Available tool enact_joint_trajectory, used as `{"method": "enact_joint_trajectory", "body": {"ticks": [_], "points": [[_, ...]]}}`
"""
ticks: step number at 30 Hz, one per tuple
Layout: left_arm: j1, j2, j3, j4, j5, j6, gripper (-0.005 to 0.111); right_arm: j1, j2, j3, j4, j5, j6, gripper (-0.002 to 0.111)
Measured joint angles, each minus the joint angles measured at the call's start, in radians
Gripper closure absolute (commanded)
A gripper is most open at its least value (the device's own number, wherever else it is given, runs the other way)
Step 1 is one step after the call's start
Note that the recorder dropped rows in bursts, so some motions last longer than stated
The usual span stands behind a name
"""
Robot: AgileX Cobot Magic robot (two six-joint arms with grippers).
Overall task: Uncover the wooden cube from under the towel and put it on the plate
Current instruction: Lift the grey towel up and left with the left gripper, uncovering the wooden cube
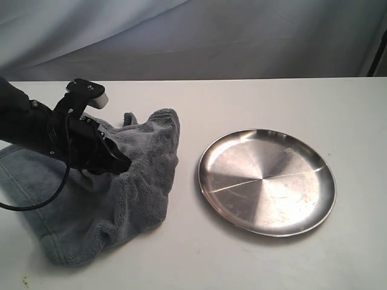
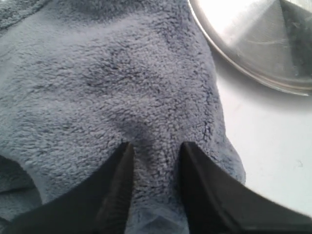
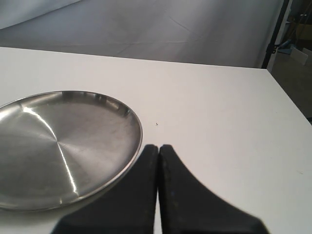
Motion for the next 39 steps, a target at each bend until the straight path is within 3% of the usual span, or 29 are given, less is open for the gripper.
{"method": "enact_joint_trajectory", "body": {"ticks": [6, 13, 17, 32, 39], "points": [[0.002, 0.009, -0.004, -0.007, 0.002, 0.023, 0.107, 0.0, 0.0, 0.0, 0.0, 0.0, 0.0, 0.108], [0.002, 0.005, -0.004, -0.043, 0.021, 0.032, 0.107, 0.0, 0.0, 0.0, 0.0, 0.0, 0.0, 0.108], [0.002, -0.028, -0.024, -0.049, 0.097, 0.032, 0.107, 0.0, 0.0, 0.0, 0.0, 0.0, 0.0, 0.108], [0.002, -0.446, -0.051, -0.048, 0.247, 0.032, 0.107, 0.0, 0.0, 0.0, 0.0, 0.0, 0.0, 0.108], [0.002, -0.529, -0.051, -0.031, 0.254, 0.032, 0.107, 0.0, 0.0, 0.0, 0.0, 0.0, 0.0, 0.108]]}}
